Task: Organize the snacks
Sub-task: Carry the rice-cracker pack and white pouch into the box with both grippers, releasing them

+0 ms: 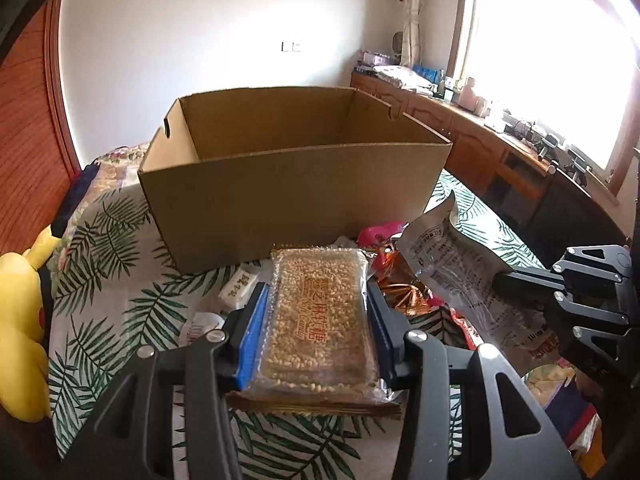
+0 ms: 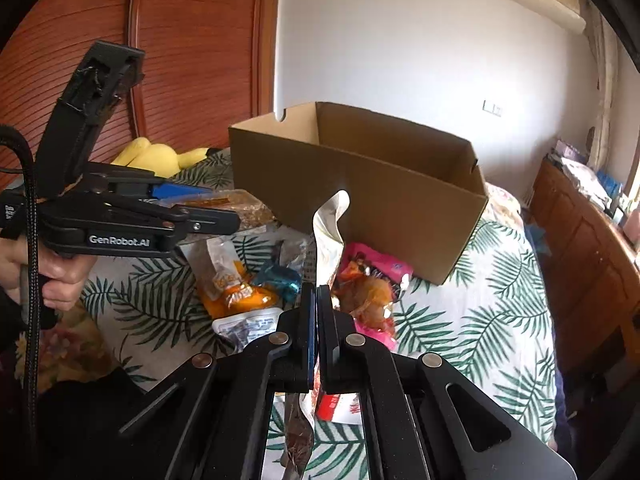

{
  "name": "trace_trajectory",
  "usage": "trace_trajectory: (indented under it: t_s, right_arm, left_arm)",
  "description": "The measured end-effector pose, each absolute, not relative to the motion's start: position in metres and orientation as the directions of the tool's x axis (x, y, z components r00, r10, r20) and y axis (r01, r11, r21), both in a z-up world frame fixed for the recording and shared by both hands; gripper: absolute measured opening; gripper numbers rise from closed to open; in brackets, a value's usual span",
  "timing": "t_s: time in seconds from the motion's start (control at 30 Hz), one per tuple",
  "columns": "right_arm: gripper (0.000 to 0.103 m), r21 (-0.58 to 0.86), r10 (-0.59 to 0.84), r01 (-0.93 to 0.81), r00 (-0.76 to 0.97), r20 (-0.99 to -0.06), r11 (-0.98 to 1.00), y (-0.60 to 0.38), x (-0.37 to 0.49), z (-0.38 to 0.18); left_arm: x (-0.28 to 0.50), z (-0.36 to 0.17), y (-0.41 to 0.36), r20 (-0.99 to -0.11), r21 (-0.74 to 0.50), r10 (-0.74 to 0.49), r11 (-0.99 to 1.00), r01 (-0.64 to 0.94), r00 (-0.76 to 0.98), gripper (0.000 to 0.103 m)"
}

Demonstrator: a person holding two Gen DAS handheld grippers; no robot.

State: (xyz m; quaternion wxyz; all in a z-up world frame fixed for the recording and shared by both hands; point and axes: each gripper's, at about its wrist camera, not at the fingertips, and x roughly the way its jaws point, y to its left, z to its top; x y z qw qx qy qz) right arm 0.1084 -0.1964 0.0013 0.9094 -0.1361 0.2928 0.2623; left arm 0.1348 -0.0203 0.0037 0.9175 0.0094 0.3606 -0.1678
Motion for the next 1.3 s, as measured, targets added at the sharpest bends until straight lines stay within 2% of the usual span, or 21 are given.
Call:
trace_trajectory:
  t_s: [0.63,0.97,1.3]
  right_arm:
    - [0.0,-0.15,0.399,-0.542,0.753,-0.523,0.827,-0.204,0.12,0.058]
    - [0.0,-0.19,0.412,-0.543,0.783,-0.465,0.818,-0.203,0.166,0.104]
    - [0.0,-0.219,0.409,-0.544,0.791,-0.455,0.81,-0.195,0.228,0.114]
  left_arm:
    - [0.14,0.055,-0.018,-0.57,-0.102,-0.334,0.935,0.339,0.751,0.045]
    - [0.192,0.083,-0.007,-0.538,-0.078,-0.323,0.939,0.335,0.779,0.045]
    - [0.256,0.082,0.001,-0.544,-0.079,-0.301,0.948,0.309,0.783,0.045]
